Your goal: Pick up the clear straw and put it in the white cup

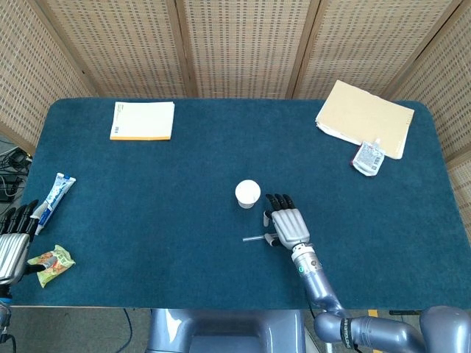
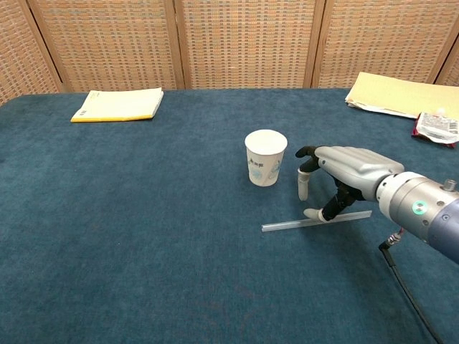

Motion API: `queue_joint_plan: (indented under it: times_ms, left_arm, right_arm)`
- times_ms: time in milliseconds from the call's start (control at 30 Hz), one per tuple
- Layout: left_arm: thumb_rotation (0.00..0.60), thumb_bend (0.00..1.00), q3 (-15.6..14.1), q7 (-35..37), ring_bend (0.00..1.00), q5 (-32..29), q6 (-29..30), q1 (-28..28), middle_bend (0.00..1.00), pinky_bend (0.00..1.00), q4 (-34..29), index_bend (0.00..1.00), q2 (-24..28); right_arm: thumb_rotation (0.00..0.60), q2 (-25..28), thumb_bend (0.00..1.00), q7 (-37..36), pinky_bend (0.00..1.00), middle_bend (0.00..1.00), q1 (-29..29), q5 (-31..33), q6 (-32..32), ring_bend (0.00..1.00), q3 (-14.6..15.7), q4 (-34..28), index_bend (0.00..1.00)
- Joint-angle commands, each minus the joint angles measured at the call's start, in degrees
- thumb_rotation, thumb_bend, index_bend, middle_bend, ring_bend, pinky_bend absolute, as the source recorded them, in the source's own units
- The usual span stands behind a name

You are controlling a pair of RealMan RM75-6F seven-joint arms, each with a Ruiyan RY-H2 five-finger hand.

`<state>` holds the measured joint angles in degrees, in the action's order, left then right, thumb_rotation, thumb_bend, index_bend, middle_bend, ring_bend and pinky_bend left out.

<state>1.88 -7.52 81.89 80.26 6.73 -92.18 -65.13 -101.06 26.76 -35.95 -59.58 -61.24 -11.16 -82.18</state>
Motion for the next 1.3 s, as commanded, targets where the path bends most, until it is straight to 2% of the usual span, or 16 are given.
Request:
queue_joint_plan:
  times_ms: [33,600,833,967,1300]
  left_arm:
    - [0.600,0.09,-0.03,-0.07,0.00,-0.02,-0.08,0.04,0.00,0.00,-0.09,0.00,-0.02]
    - [0.600,0.09,-0.09,-0.13,0.00,0.18,0.18,0.02,0.00,0.00,-0.26,0.00,0.03]
    - [0.600,0.09,-0.08,0.02,0.00,0.17,0.09,0.09,0.00,0.00,-0.11,0.00,-0.04]
    - [0.600,0.09,-0.03,0.22,0.00,0.15,0.21,0.04,0.00,0.00,-0.07,0.00,-0.01]
    - [0.600,0.09,0.03,0.93,0.00,0.03,0.32,-0.07,0.00,0.00,0.05,0.00,0.22]
  right_arm:
    - [0.600,0.20,0.50,-0.12,0.00,0.16,0.11,0.00,-0.08,0.03,0.07,-0.05,0.54]
    - [0.600,-0.27,0.50,-1.14,0.00,0.16,1.07,0.68,1.23,0.04,1.97,2.03,0.55]
    - [0.600,-0.91,0.51,-1.76,0.00,0.19,1.02,0.22,1.58,0.04,2.09,3.01,0.57]
    - [0.600,-1.27,0.55,-1.78,0.00,0.21,1.01,0.13,1.76,0.05,2.21,3.36,0.60]
    - [0.600,0.12,0.56,-1.83,0.00,0.21,1.03,0.13,1.56,0.05,1.40,1.45,0.59]
